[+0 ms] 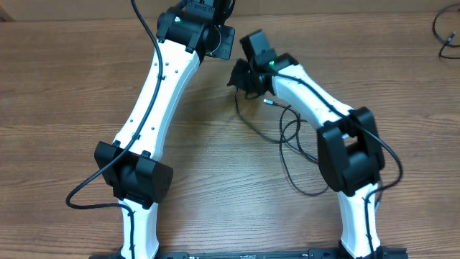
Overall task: Untangle cables
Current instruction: 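Lift the cable loops high with the right gripper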
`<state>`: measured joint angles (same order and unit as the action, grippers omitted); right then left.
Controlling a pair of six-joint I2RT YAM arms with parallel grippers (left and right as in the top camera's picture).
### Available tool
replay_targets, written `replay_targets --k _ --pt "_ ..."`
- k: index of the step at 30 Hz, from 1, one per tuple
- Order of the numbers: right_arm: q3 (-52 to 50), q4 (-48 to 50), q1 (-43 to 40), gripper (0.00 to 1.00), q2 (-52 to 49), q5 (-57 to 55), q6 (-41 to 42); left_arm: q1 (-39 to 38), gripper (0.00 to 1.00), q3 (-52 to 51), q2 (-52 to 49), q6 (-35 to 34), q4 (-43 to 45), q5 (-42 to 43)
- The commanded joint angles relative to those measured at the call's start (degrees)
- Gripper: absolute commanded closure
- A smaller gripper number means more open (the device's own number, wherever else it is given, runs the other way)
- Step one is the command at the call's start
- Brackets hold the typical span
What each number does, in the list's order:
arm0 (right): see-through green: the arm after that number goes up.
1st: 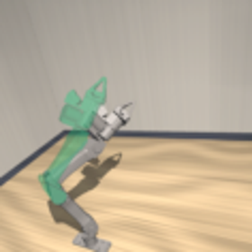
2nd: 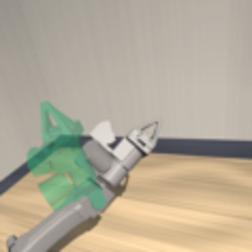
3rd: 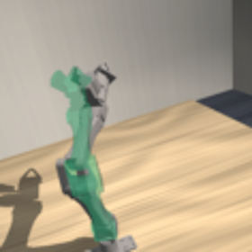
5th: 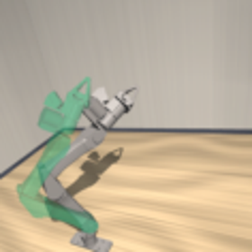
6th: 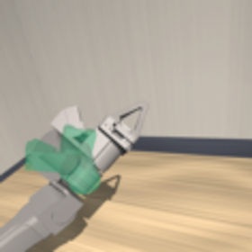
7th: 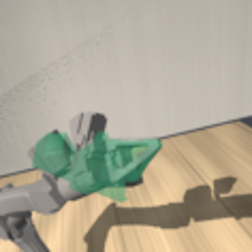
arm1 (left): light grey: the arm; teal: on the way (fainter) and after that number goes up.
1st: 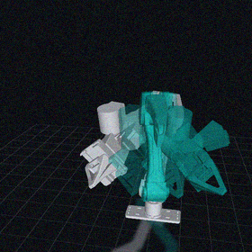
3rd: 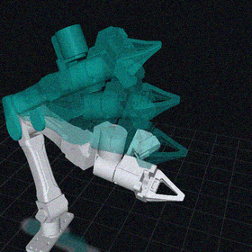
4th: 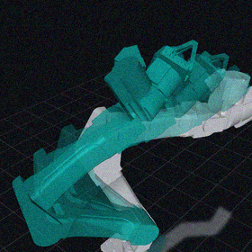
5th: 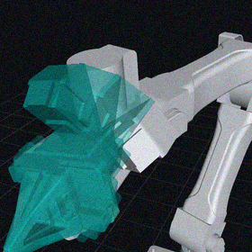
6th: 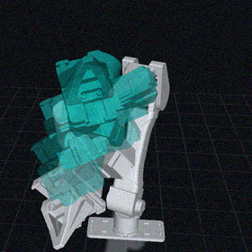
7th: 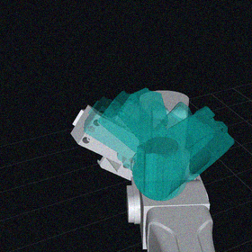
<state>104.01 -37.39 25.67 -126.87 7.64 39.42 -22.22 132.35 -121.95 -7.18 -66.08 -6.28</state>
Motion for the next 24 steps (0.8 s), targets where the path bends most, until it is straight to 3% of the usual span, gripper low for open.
replay_targets --k 1,9,17,24 --pt "6.36 -0.31 -1.4 0.96 10.25 -0.79 -14.6 0.76 0.96 0.87 -0.09 -0.55 0.02 -0.76" --pt "13.35 -0.17 -1.68 0.96 21.99 -11.58 -24.98 1.86 0.96 0.87 -0.11 -0.57 0.37 -0.76" --pt "27.91 0.98 -1.75 0.96 25.29 -14.73 -30.75 2.1 0.96 0.87 -0.11 -0.57 0.22 -0.72" --pt "30.69 11.41 -1.92 0.96 25.03 -20.31 -32.48 2.05 0.96 0.87 -0.2 -0.57 -0.57 -0.72"
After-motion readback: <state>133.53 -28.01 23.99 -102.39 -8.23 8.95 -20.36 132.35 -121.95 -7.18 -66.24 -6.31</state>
